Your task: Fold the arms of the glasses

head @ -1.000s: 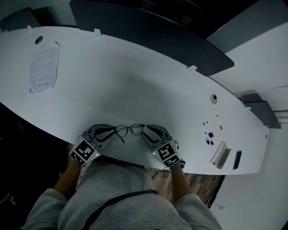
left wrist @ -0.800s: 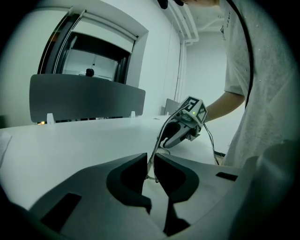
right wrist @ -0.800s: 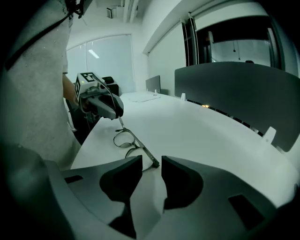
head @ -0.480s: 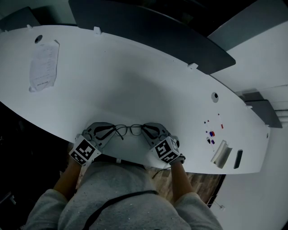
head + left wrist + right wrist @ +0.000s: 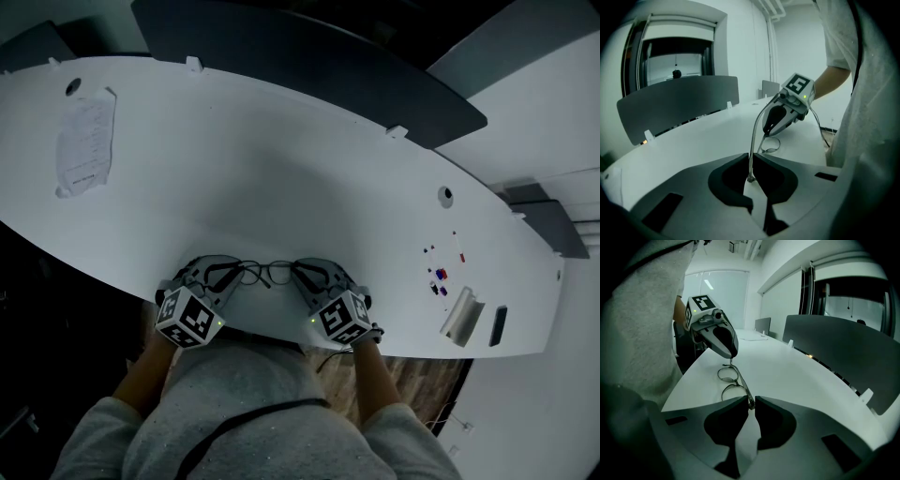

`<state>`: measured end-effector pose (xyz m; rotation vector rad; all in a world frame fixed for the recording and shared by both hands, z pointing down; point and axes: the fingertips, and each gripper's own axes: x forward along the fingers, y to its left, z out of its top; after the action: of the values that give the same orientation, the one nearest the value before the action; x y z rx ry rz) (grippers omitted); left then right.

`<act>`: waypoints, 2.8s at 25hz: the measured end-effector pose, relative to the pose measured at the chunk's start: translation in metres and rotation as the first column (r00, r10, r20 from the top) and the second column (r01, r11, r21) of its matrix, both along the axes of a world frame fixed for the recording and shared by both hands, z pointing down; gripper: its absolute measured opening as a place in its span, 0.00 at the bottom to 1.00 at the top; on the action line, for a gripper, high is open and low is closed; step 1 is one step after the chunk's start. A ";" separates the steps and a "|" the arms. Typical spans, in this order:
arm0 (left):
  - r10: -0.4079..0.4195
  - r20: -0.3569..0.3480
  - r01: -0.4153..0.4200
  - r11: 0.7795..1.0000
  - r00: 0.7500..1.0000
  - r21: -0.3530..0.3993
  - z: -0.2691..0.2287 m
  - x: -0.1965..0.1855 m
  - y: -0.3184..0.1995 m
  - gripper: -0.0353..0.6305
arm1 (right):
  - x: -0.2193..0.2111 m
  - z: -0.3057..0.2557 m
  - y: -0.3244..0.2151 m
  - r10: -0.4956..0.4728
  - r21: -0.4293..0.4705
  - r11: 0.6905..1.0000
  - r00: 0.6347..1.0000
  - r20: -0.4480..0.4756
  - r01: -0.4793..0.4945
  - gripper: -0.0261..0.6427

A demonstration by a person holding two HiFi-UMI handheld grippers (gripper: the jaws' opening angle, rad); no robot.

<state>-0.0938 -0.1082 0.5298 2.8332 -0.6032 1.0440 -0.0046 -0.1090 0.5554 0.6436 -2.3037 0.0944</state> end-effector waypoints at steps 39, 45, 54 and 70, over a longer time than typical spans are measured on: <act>0.136 0.370 -0.182 0.979 0.919 0.092 0.022 0.033 0.004 0.10 | -0.022 -0.063 0.012 -0.107 0.041 0.994 0.987 0.122 0.103 0.10; 0.142 0.330 -0.199 0.969 0.933 0.145 0.019 0.033 0.003 0.13 | -0.014 -0.052 0.007 -0.083 0.037 0.996 0.993 0.083 0.081 0.09; 0.184 0.272 -0.234 0.958 0.944 0.163 0.018 0.031 0.001 0.24 | -0.007 -0.031 0.001 -0.068 0.005 0.998 0.997 0.042 0.068 0.09; 0.242 0.243 -0.299 0.925 0.939 0.234 0.012 0.023 0.004 0.25 | -0.011 -0.011 -0.007 -0.018 -0.051 0.999 1.000 0.007 0.018 0.09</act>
<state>-0.0707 -0.1042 0.5420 3.1347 -0.3956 1.4243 -0.0160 -0.1163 0.5446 0.5977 -2.3054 0.1462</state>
